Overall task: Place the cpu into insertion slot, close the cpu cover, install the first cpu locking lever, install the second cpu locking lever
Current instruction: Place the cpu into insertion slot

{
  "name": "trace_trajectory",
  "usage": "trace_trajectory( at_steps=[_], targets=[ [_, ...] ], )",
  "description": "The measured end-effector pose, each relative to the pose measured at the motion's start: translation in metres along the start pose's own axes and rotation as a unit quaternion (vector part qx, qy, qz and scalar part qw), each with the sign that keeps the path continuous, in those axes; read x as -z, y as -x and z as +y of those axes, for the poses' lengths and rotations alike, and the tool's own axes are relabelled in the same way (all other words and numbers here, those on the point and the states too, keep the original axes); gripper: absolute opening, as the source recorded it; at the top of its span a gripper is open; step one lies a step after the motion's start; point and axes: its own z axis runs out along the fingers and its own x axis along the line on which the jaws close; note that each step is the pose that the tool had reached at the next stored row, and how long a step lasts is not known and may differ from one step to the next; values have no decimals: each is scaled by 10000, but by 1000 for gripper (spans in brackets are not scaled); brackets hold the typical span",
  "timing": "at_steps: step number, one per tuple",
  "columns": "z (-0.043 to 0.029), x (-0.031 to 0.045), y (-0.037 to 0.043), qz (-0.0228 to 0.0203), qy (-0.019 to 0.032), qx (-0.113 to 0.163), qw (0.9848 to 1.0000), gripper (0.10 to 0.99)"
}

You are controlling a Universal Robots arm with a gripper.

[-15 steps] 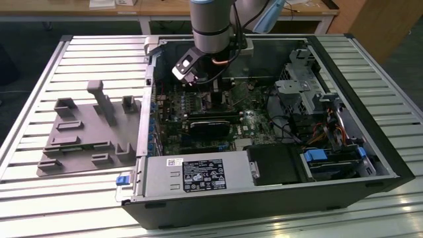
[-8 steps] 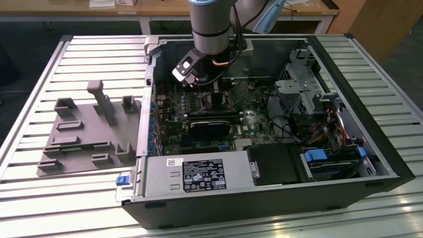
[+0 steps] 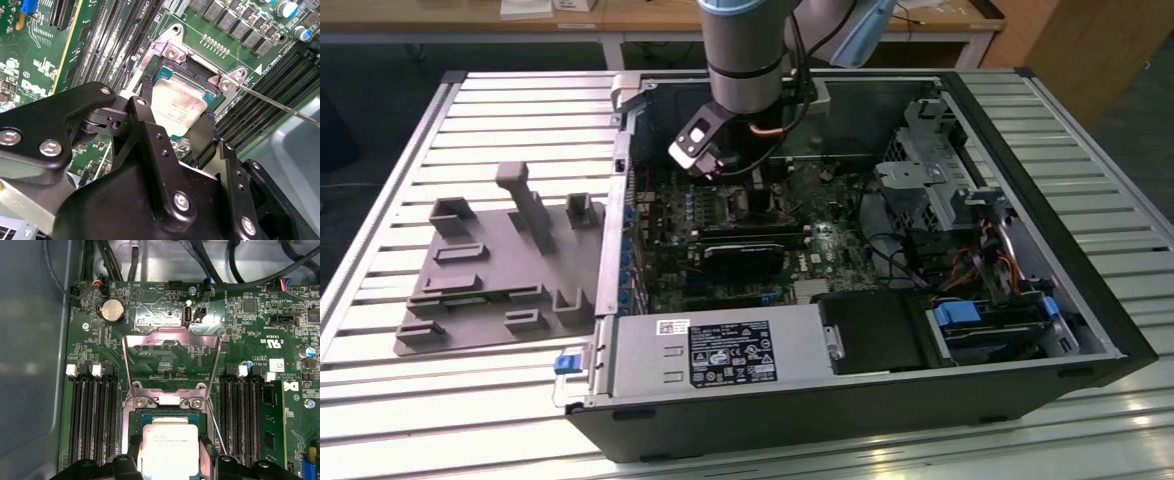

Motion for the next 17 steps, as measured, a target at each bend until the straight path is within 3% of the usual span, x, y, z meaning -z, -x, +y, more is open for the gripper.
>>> trace_trajectory(
  at_steps=[6, 17],
  targets=[
    [-27, -9, -6, -7, 0, -51, 10000, 537],
    [-3, -27, -7, -27, 3, -222, 9998, 537]
  ],
)
